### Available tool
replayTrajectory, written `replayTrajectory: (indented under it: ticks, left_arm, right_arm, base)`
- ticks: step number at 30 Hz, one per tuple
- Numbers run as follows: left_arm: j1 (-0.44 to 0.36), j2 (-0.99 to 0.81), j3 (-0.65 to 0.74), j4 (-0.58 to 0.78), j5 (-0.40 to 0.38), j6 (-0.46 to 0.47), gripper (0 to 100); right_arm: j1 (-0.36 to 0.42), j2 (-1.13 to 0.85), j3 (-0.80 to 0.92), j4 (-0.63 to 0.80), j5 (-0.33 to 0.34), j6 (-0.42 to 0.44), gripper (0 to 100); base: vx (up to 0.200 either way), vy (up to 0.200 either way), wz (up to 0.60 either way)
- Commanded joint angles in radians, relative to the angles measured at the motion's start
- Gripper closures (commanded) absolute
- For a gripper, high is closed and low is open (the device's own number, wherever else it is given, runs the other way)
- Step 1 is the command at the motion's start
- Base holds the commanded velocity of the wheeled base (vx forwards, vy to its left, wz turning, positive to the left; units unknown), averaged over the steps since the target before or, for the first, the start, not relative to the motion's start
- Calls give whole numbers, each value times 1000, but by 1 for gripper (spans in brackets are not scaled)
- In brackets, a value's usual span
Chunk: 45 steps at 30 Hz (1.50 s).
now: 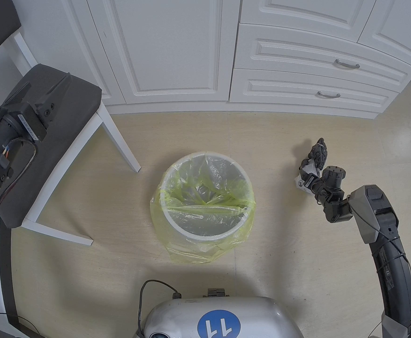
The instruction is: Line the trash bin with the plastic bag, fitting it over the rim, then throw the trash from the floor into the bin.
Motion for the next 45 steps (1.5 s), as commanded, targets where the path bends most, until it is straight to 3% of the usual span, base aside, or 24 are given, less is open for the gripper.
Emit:
replayTrajectory:
  ticks: [1, 17, 18, 29, 37, 42, 44, 45]
  left_arm:
    - [-1, 2, 1, 0, 0, 0, 0]
    - [22, 3, 3, 0, -1, 0, 0]
    - [22, 3, 3, 0, -1, 0, 0]
    - [53, 5, 26, 1, 0, 48, 0]
    - [64, 2, 32, 1, 0, 60, 0]
    - [64, -1, 35, 0, -1, 62, 0]
    - [64, -5, 35, 0, -1, 62, 0]
    - [64, -5, 35, 0, -1, 62, 0]
  right_arm:
    - [17, 36, -4, 5, -1, 37, 0]
    - [1, 34, -4, -1, 10, 60, 0]
    - [1, 34, -4, -1, 11, 60, 100]
    - [3, 42, -4, 16, -3, 59, 100]
    - [21, 33, -4, 13, -65, 43, 100]
    - [43, -133, 291, 16, -50, -43, 100]
    - [58, -220, 472, 19, 42, -106, 100]
    - [60, -225, 481, 19, 48, -110, 100]
  base:
    - [0, 0, 0]
    - [0, 0, 0]
    - [0, 0, 0]
    - [0, 0, 0]
    - [0, 0, 0]
    - [0, 0, 0]
    - [0, 0, 0]
    - [0, 0, 0]
